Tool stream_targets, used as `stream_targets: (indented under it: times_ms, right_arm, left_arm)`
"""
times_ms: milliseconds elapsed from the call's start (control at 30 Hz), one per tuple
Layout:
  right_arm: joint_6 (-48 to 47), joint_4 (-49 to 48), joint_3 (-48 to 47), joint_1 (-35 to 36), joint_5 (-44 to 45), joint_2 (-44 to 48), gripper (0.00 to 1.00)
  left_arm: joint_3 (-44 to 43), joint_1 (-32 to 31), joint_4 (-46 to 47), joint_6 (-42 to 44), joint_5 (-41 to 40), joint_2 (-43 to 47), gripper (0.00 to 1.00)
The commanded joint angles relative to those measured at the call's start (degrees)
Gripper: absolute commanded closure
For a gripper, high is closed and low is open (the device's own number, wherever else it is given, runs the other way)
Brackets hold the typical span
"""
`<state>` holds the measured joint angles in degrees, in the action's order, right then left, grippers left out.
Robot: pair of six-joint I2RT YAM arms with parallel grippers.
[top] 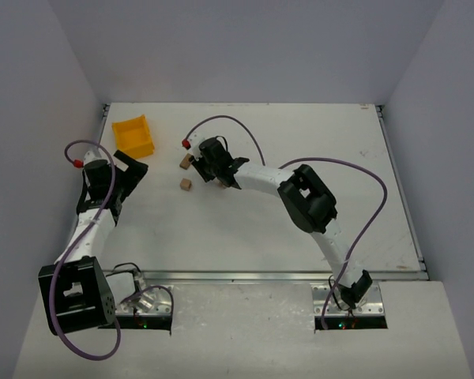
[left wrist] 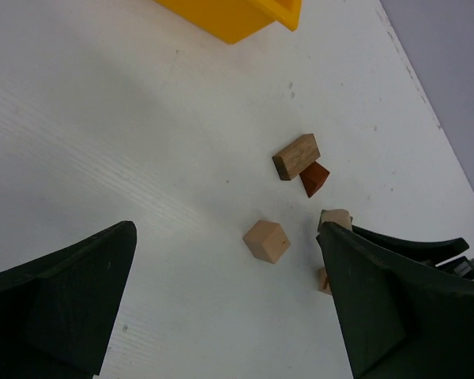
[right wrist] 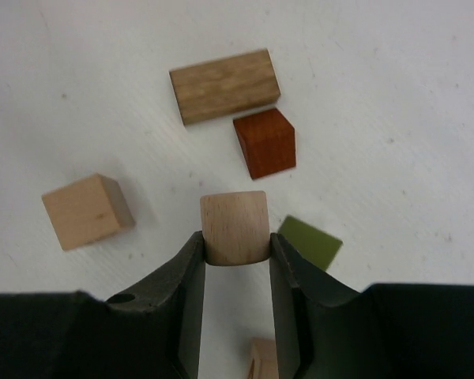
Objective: Build the wood block tower
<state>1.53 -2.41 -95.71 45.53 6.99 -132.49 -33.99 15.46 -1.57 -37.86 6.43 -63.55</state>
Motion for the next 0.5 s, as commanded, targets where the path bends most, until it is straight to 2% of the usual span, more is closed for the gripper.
stream_targets:
  times_ms: [0, 133, 467]
  right_arm:
    - [-0.61, 2.09, -7.04, 0.65, -1.31, -3.95, 0.74]
    - [0.54, 2.24, -9.10, 0.61, -3.45, -5.40, 0.69]
    - [1.89, 4.43, -10.26, 0.61, -2.87, -6.08, 0.47]
  left_arm:
    - [0.39, -0.22, 7.48, -1.55, 5.09, -0.77, 0.00]
    - [0.72, -2.80, 8.63, -1.48, 4.60, -1.70, 0.00]
    - [-0.12, -6.52, 8.87, -1.16, 3.75, -5.30, 0.00]
